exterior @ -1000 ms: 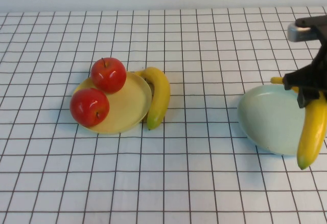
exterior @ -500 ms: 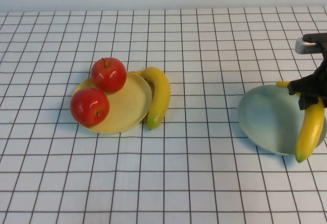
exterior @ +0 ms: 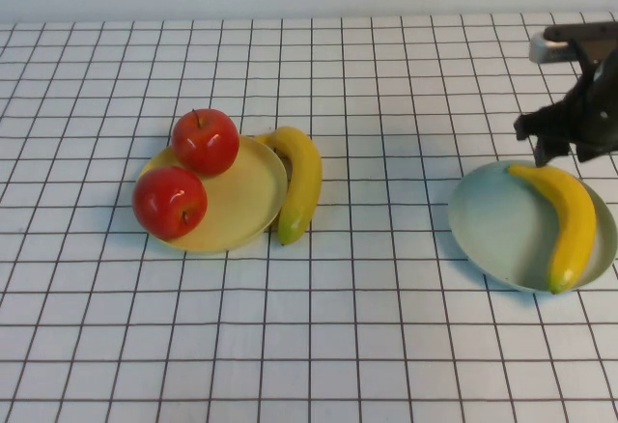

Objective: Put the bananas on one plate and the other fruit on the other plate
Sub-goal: Put another type of fruit in the right plate

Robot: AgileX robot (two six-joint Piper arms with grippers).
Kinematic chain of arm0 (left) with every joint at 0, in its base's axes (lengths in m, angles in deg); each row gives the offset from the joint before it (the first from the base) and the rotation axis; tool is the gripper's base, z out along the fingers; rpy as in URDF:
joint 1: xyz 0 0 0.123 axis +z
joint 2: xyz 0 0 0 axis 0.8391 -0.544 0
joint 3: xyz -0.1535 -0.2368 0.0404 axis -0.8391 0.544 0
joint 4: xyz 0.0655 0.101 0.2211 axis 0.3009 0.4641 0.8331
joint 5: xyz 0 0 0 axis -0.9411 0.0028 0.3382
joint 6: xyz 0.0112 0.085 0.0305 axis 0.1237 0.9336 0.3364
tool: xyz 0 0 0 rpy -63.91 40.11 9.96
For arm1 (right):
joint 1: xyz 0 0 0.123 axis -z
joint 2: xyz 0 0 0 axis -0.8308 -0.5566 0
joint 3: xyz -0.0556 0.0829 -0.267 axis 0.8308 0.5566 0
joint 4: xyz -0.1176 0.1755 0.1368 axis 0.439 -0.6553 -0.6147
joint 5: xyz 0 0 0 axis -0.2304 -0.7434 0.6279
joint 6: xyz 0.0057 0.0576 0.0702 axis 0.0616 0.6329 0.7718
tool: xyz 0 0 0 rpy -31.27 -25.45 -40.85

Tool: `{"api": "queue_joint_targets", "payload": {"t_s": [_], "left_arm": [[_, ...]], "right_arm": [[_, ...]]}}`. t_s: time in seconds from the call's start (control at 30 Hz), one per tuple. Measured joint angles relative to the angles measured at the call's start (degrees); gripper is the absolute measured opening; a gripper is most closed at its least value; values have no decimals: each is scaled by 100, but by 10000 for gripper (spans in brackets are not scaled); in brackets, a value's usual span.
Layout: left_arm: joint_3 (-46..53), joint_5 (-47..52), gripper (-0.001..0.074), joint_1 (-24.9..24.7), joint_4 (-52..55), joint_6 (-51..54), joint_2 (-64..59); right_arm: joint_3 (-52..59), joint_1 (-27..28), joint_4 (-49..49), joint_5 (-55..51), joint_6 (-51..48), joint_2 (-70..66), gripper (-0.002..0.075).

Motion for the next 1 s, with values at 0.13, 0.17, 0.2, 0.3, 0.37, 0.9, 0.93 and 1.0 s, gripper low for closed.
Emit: {"api": "queue_joint_targets", "payload": {"t_s": [0.13, 0.17, 0.2, 0.3, 0.37, 0.9, 0.93, 1.0], "left_arm": [[0, 0, 1, 0, 0, 0, 0], [0, 0, 1, 0, 0, 0, 0], [0, 0, 1, 0, 0, 0, 0], [0, 0, 1, 0, 0, 0, 0], [0, 0, 1, 0, 0, 0, 0], [0, 0, 1, 0, 0, 0, 0], [0, 0, 1, 0, 0, 0, 0], [0, 0, 1, 0, 0, 0, 0]], "right_arm": [[-711, -373, -69, -167, 33, 28, 374], [-913, -494, -114, -186, 33, 28, 374], [-1111, -622, -158, -198, 33, 0, 374], [-1689, -976, -250, -273, 131, -271, 374], [-2021, -1195, -320, -386, 169, -568, 374], [-4424, -2184, -856, -962, 209, -2883, 432], [-4495, -2210, -856, -962, 209, -2933, 437], [-4588, -2231, -884, -962, 209, -3021, 443]]}}
